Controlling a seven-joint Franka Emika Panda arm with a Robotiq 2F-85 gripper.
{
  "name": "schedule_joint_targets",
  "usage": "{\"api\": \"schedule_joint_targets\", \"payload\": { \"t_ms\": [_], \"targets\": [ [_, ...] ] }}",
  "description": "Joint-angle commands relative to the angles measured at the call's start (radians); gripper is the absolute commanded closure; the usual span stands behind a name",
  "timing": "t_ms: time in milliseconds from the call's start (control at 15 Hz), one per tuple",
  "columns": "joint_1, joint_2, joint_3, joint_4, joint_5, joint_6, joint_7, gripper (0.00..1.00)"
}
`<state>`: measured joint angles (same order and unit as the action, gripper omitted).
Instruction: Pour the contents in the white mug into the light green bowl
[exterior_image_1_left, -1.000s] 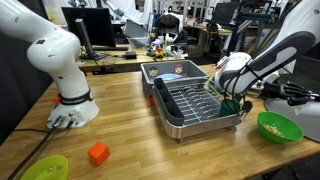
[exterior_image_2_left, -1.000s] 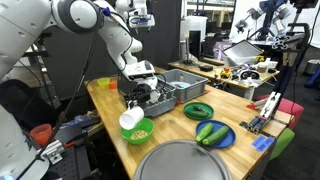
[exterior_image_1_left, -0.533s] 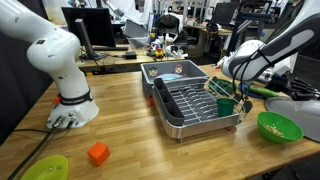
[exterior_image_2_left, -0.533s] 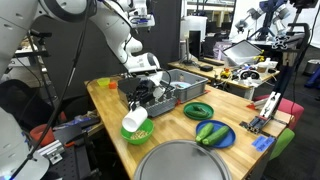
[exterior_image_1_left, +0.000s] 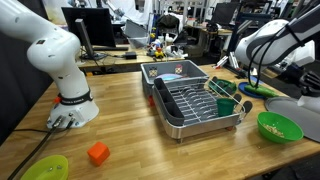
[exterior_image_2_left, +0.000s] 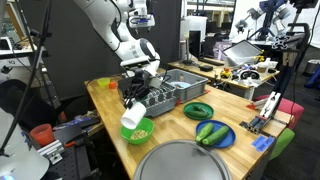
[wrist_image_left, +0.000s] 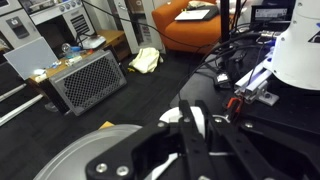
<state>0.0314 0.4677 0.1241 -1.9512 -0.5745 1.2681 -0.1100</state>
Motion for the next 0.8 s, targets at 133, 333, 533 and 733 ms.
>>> {"api": "schedule_joint_targets", "payload": {
  "t_ms": [133, 333, 533, 733],
  "targets": [
    [-0.020, -0.179, -0.036, -0.166, 0.062, 0.274, 0.058, 0.98],
    [-0.031, -0.244, -0.068, -0.216, 0.102, 0.406, 0.071, 0.98],
    [-0.035, -0.291, -0.095, -0.256, 0.132, 0.509, 0.069, 0.98],
    [-0.032, -0.326, -0.107, -0.297, 0.125, 0.571, 0.034, 0.98]
  ]
}}
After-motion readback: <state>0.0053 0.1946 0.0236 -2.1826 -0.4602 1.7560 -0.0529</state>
